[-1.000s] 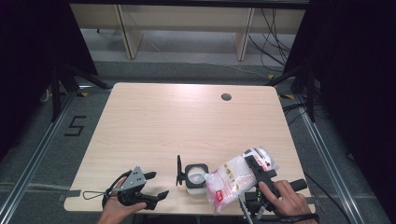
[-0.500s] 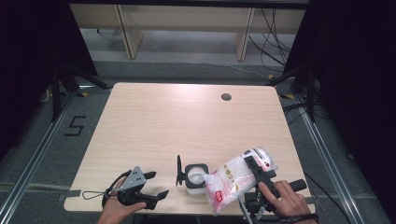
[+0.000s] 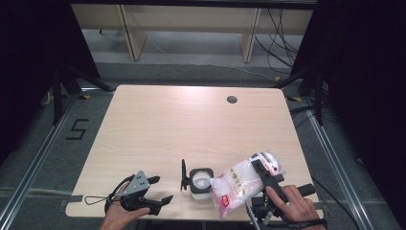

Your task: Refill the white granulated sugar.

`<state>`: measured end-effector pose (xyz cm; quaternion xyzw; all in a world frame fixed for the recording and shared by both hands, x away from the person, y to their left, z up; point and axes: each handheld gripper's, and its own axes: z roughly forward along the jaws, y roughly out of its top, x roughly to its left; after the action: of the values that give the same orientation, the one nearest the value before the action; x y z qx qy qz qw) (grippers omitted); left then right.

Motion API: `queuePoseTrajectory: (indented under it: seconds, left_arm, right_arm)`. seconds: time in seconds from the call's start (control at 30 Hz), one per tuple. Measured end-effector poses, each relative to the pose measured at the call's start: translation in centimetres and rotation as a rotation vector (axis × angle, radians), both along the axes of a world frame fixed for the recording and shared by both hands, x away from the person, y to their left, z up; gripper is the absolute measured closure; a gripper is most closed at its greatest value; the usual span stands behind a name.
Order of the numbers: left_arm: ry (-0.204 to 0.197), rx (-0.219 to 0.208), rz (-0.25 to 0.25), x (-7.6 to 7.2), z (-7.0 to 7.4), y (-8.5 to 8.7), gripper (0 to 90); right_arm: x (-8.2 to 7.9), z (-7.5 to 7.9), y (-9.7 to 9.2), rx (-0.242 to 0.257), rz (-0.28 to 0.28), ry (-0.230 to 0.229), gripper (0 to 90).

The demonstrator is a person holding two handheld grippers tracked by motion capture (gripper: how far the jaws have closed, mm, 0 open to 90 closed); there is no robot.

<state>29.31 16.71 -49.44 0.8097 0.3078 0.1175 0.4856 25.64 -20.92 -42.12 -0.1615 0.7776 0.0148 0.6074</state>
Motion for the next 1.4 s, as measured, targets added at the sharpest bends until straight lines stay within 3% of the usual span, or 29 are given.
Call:
queuePoseTrajectory:
  seconds: [0.17,0.2,0.27,0.37,0.4,0.43,0.47,0.5,0.53,0.6,0.63,0.67,0.7,0.77,0.8,0.83,0.9,1.0,1.1,1.27,1.33,1.4]
  left_arm:
    - [-0.01,0.006,-0.012,0.08,0.06,0.09,18.1]
    - [-0.014,0.015,-0.016,0.07,0.1,0.13,18.1]
    - [-0.002,0.011,-0.004,0.01,0.07,0.12,18.1]
    - [-0.016,0.004,-0.015,0.12,0.03,0.08,18.1]
    - [-0.012,0.018,-0.01,0.05,0.09,0.12,18.2]
    - [-0.003,0.013,0.001,-0.02,0.07,0.1,18.1]
    - [-0.006,0.01,-0.004,0.05,0.06,0.11,18.1]
    - [-0.006,0.007,-0.006,0.06,0.07,0.11,18.1]
    - [-0.007,0.01,-0.009,0.03,0.11,0.11,18.1]
    - [-0.004,0.0,0.0,-0.01,0.04,0.05,18.1]
    - [-0.005,0.016,-0.006,0.04,0.08,0.17,18.1]
    - [-0.007,0.002,-0.007,0.07,0.04,0.08,18.1]
    - [-0.01,0.006,-0.011,0.08,0.06,0.09,18.1]
    - [-0.013,0.02,-0.013,0.06,0.08,0.11,18.1]
    - [-0.013,0.011,-0.011,0.11,0.02,0.07,18.1]
    - [-0.014,0.004,-0.008,0.12,0.01,0.02,18.1]
    - [-0.018,0.014,-0.015,0.12,0.06,0.08,18.2]
    - [-0.015,0.01,-0.011,0.12,0.03,0.07,18.1]
    - [-0.015,0.01,-0.018,0.11,0.06,0.09,18.1]
    - [-0.008,0.009,-0.01,0.03,0.09,0.08,18.1]
    - [-0.012,0.017,-0.013,0.07,0.08,0.1,18.1]
    - [-0.017,0.014,-0.016,0.13,0.07,0.08,18.2]
  right_arm:
    - [-0.11,0.11,0.14,-0.007,0.004,-0.004,44.7]
    - [-0.14,-0.1,0.07,0.02,0.004,-0.008,44.7]
    - [-0.02,0.02,0.15,0.011,0.017,-0.012,44.7]
    - [-0.07,0.02,0.11,0.009,0.013,-0.007,44.7]
    - [-0.12,0.25,0.13,-0.015,0.004,0.004,44.7]
    - [-0.09,0.25,0.04,-0.002,-0.007,0.016,44.7]
    - [0.2,0.3,0.0,0.002,0.035,-0.007,44.8]
    - [0.05,-0.12,-0.21,0.047,-0.011,0.023,44.7]
    - [0.04,-0.15,-0.23,0.043,-0.016,0.023,44.8]
    - [0.3,0.14,-0.04,-0.011,0.016,0.008,44.8]
    - [0.35,-0.32,-0.2,0.049,0.007,0.017,44.8]
    - [0.38,-0.31,-0.15,0.04,0.018,0.014,44.8]
    - [0.26,-0.08,0.07,-0.006,0.01,0.02,44.8]
    - [0.2,-0.27,0.08,0.024,-0.002,0.014,44.8]
    - [0.4,-0.01,0.29,-0.007,0.027,0.002,44.8]
    - [0.01,-0.6,0.09,0.069,-0.044,0.03,44.8]
    - [0.18,-0.46,0.3,0.014,0.001,0.011,44.8]
    - [0.28,-0.31,0.35,-0.007,-0.001,0.015,44.9]
    - [0.24,-0.2,0.28,0.0,0.018,0.002,44.9]
    - [0.18,-0.62,0.18,0.029,-0.017,0.032,45.0]
    - [0.26,-0.24,0.29,-0.001,0.01,0.012,45.0]
    - [0.29,-0.36,0.33,0.016,0.018,0.0,45.1]
